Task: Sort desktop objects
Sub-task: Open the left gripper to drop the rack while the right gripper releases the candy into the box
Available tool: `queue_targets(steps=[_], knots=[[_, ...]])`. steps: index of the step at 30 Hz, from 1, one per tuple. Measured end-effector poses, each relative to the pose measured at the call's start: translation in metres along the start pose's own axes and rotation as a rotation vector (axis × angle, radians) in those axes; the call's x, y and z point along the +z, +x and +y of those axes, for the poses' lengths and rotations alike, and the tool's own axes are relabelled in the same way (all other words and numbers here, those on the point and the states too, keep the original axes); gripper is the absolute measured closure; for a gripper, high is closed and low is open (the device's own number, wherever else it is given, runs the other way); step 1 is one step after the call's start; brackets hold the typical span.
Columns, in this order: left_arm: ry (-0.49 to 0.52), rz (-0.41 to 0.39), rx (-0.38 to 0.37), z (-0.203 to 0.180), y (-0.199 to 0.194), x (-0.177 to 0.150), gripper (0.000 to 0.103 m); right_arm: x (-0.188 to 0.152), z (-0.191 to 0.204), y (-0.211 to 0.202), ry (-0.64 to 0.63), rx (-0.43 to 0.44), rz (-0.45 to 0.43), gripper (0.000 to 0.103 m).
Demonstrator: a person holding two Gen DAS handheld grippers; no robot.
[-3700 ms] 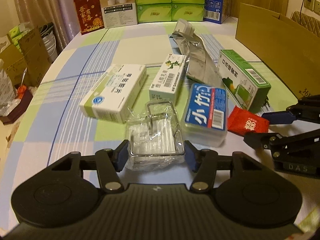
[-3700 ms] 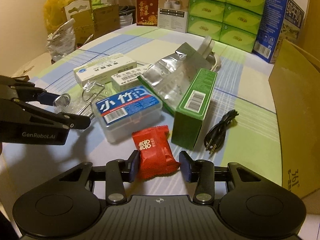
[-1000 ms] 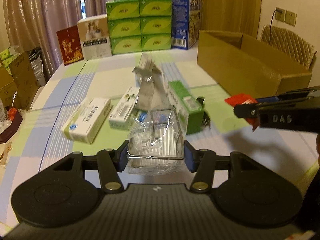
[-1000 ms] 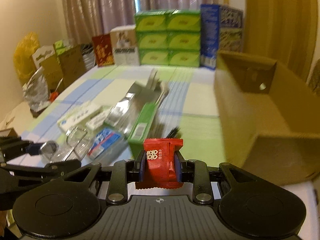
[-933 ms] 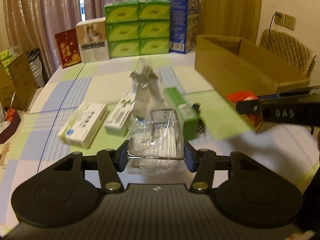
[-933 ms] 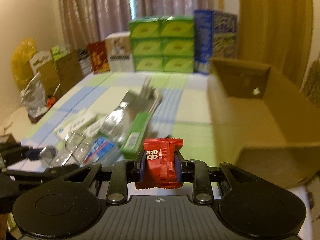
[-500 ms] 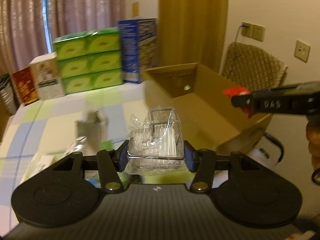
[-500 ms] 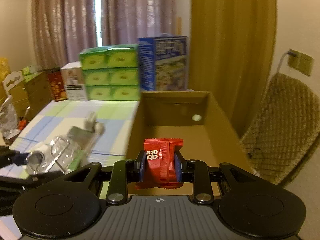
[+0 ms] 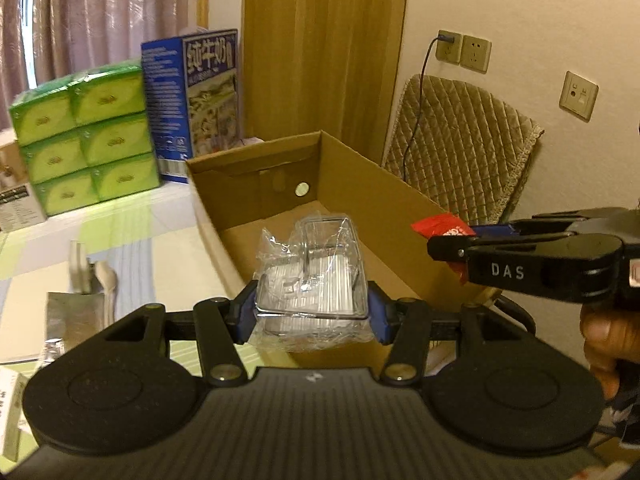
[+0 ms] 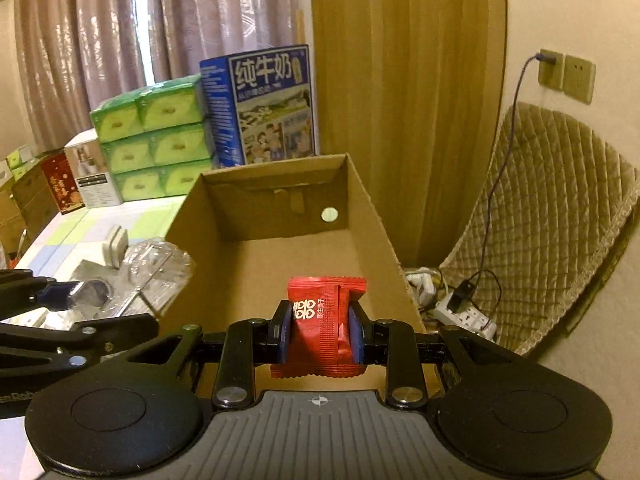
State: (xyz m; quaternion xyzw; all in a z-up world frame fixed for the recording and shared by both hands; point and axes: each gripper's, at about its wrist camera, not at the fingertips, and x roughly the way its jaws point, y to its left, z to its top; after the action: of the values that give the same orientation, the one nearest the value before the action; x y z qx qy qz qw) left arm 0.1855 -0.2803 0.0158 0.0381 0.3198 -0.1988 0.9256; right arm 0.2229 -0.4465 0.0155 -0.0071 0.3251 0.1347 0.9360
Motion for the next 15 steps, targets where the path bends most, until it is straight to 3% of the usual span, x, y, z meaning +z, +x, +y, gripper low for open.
queue_targets(steps=[6,15], knots=[[0.012,0.008,-0.031,-0.003,0.019,0.003,0.045,-0.002,-0.005,0.012,0.018,-0.003,0.019,0.077],[-0.047,-0.002,0.024,0.024,0.006,-0.004,0.045,-0.002,-0.002,0.017,0.018,0.012,0.024,0.077]])
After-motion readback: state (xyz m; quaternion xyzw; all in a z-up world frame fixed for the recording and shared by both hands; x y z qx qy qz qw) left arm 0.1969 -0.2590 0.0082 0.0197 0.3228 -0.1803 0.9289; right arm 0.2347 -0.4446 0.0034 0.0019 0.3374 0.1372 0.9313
